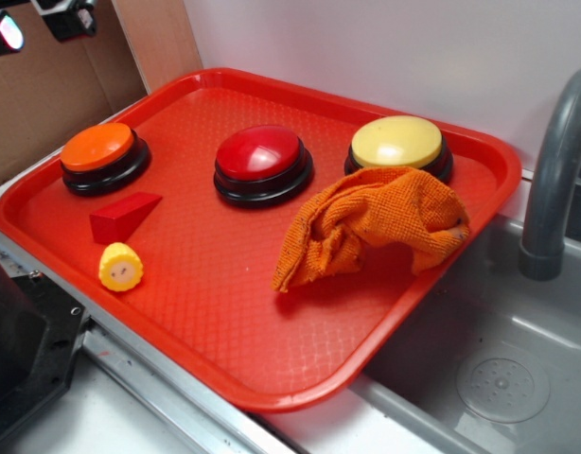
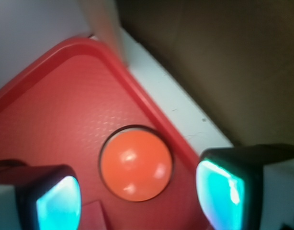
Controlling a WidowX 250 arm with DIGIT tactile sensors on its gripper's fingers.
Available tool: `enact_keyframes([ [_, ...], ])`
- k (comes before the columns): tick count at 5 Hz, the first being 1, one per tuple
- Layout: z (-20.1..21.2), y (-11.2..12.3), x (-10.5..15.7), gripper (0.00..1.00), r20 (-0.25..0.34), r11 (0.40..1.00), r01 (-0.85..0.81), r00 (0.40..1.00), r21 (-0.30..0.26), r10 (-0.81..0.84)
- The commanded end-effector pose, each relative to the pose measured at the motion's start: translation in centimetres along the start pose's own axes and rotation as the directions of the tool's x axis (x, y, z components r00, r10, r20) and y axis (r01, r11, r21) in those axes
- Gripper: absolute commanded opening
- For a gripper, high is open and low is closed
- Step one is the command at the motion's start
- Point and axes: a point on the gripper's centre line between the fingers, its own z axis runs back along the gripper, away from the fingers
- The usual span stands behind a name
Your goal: Push the orange button.
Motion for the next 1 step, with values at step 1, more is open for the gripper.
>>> enact_keyframes([
  [1, 2.36, -0.60, 0.70, 1.00, 0.116, 0.995, 0.091, 0.989, 0.026, -0.094],
])
